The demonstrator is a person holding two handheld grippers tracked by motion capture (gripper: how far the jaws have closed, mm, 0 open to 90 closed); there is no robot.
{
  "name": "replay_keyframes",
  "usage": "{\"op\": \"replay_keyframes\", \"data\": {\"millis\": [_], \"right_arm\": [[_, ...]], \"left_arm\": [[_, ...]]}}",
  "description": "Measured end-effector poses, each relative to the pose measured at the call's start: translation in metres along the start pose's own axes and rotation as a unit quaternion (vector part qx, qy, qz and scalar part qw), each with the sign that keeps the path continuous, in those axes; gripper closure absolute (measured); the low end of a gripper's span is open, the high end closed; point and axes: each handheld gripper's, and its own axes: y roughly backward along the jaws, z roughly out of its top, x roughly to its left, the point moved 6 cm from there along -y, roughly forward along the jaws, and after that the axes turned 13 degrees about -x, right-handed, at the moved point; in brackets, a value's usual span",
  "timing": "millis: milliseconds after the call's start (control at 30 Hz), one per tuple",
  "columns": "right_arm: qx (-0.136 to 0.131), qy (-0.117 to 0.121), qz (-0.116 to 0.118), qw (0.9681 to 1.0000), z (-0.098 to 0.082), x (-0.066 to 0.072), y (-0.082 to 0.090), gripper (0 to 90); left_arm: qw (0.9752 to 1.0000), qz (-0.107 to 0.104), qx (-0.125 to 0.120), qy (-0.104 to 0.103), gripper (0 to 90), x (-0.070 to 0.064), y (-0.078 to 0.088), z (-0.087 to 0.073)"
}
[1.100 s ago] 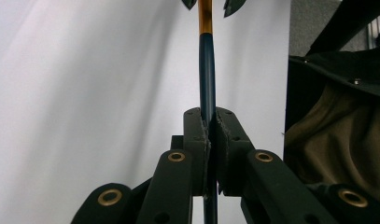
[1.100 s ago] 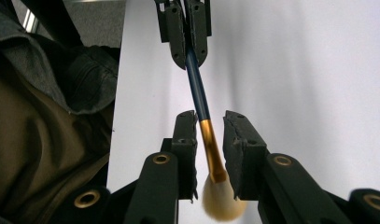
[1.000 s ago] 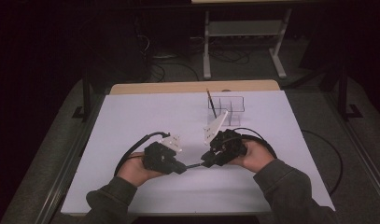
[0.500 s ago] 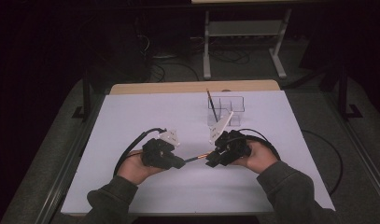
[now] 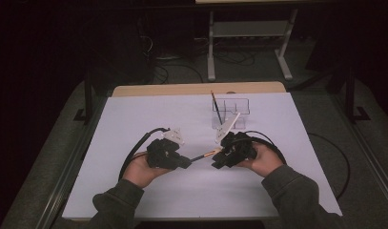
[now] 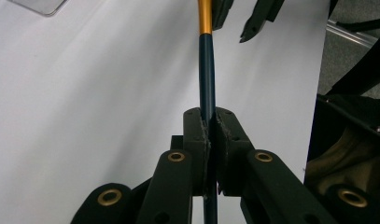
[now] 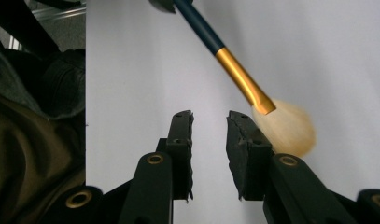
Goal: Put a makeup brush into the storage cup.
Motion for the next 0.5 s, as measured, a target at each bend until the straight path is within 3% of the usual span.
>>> {"op": "replay_keyframes", "data": {"millis": [500], "right_arm": [[-0.036,-0.022,-0.024,0.9988,0.006,-0.008,0.011,69.0]], "left_arm": [[0.9999,0.001,-0.005,0.010,83.4,0.000,-0.011,0.005]]}}
